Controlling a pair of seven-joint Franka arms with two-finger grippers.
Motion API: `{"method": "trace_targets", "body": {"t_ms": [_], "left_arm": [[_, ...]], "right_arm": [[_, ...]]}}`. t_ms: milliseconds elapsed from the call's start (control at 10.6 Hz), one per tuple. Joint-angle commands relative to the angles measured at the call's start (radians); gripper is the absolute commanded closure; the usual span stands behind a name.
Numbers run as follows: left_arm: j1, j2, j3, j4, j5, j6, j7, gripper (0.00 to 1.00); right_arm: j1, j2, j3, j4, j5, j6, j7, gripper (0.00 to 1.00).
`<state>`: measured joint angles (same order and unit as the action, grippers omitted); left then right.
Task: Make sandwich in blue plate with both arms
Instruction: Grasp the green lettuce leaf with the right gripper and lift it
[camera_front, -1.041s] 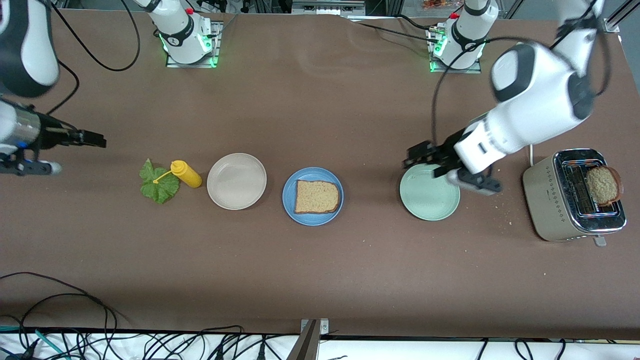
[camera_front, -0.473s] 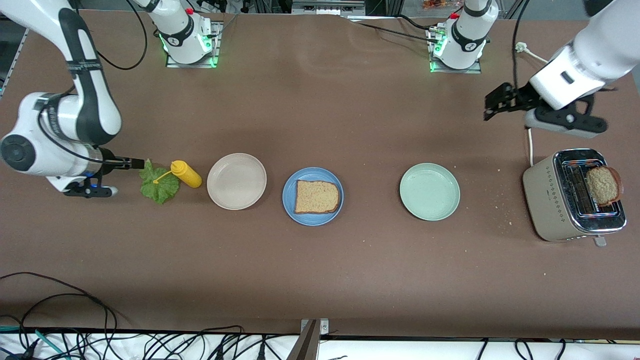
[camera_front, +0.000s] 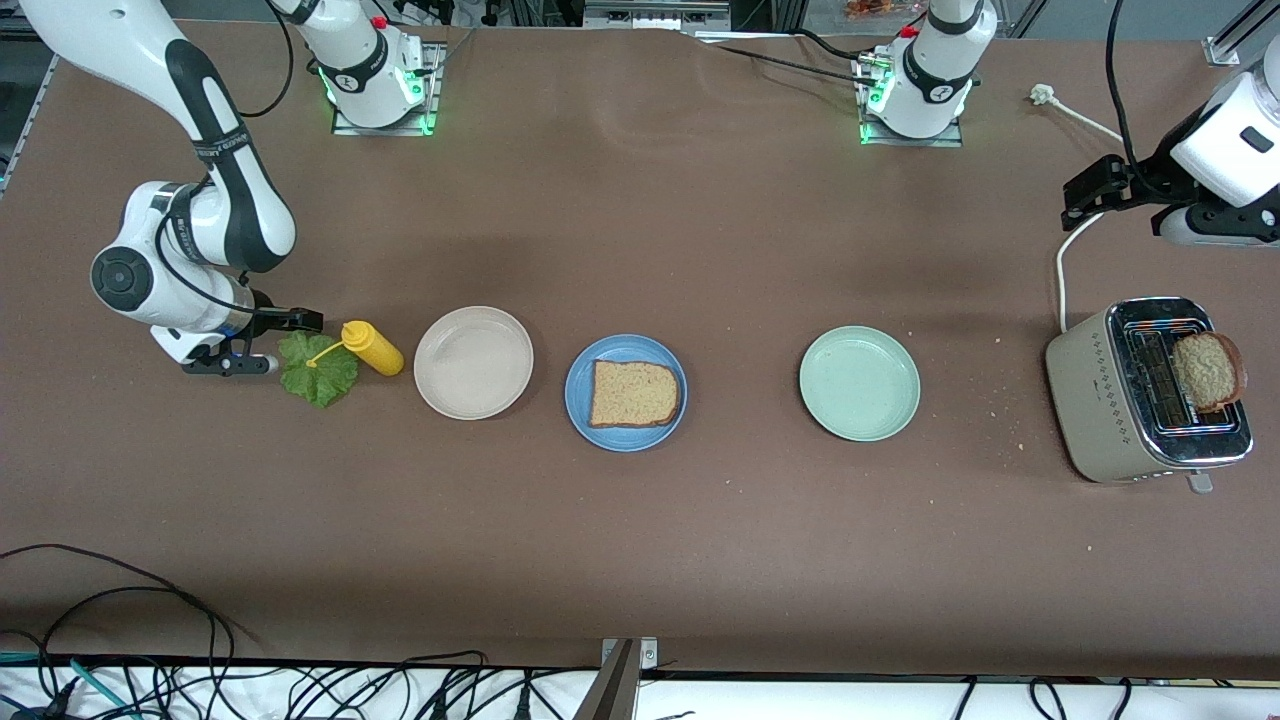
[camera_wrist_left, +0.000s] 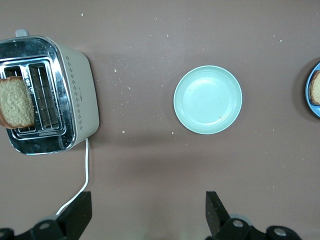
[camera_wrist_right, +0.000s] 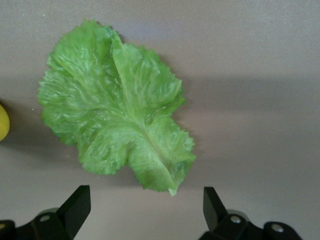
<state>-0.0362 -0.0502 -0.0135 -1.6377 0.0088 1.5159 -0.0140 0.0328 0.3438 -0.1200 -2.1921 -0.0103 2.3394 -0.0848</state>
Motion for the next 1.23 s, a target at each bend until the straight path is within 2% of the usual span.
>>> {"method": "trace_targets", "body": {"t_ms": [0,189,284,473,851,1041,1135], "left_arm": [[0.025,0.003,-0.016,-0.004,0.031,-0.022,0.000,0.00],[0.030,0.006,-0.016,-0.002,0.023,-0.020,0.000,0.00],[0.027,0.013,-0.017,0.010,0.022,-0.022,0.000,0.00],[0.027,0.018,-0.017,0.012,0.022,-0.022,0.002,0.00],[0.021,0.018,-0.019,0.015,0.022,-0.022,0.000,0.00],[0.016,0.018,-0.022,0.022,0.022,-0.022,0.000,0.00],[0.021,0.021,-0.022,0.024,0.022,-0.022,0.003,0.00]], "right_arm": [[0.001,0.042,0.005,-0.015,-0.005,0.102,-0.013,0.00],[0.001,0.067,0.006,-0.015,-0.004,0.136,-0.013,0.00],[0.001,0.067,0.006,-0.012,-0.004,0.138,-0.012,0.09],[0.001,0.105,0.008,-0.009,0.006,0.196,0.002,0.41],[0.002,0.110,0.013,0.015,0.007,0.210,-0.006,0.81],[0.002,0.103,0.013,0.047,0.007,0.152,-0.007,0.92],[0.002,0.095,0.013,0.079,0.007,0.105,-0.006,0.93]]}}
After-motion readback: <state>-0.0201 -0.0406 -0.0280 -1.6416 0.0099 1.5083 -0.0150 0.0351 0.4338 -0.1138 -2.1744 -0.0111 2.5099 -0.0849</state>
